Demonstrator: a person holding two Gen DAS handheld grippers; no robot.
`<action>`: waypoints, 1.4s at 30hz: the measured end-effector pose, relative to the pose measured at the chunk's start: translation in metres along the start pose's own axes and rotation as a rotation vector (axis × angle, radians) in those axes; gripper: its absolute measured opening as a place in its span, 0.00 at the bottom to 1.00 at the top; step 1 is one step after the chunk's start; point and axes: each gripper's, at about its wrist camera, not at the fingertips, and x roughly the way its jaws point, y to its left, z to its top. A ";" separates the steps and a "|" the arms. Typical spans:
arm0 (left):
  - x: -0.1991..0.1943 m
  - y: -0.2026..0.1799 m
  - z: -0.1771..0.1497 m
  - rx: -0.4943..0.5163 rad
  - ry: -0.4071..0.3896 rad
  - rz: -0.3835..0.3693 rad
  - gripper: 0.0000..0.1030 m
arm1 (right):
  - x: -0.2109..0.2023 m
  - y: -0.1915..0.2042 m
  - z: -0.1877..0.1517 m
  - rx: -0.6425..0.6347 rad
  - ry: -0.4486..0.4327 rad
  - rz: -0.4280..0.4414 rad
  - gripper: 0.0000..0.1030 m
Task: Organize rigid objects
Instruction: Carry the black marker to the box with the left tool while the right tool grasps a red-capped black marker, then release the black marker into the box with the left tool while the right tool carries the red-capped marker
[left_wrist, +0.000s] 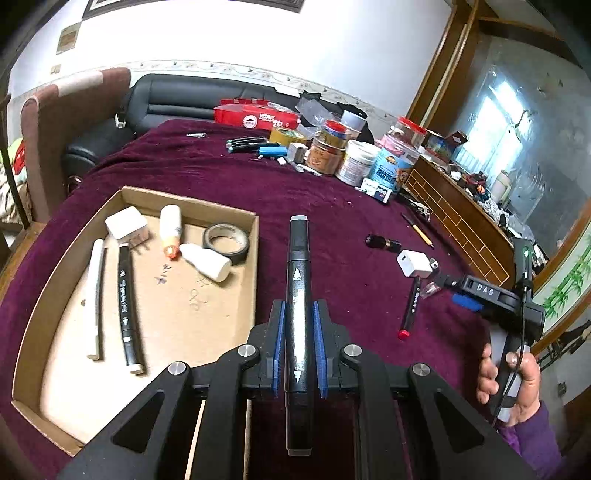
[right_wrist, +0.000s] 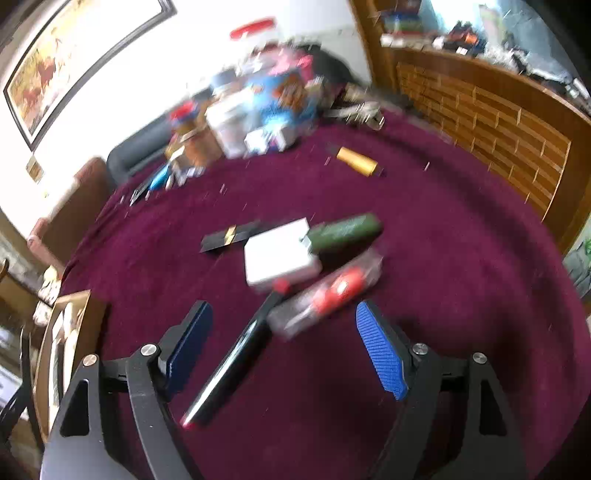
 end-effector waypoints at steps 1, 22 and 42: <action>-0.001 0.007 -0.001 -0.012 0.001 0.002 0.12 | 0.005 0.005 -0.003 0.001 0.031 0.007 0.78; -0.003 0.098 -0.022 -0.219 0.062 0.114 0.12 | 0.042 0.039 -0.024 -0.072 0.113 -0.151 0.11; 0.067 0.123 0.010 -0.267 0.282 0.247 0.12 | 0.007 0.099 -0.035 -0.078 0.172 0.219 0.12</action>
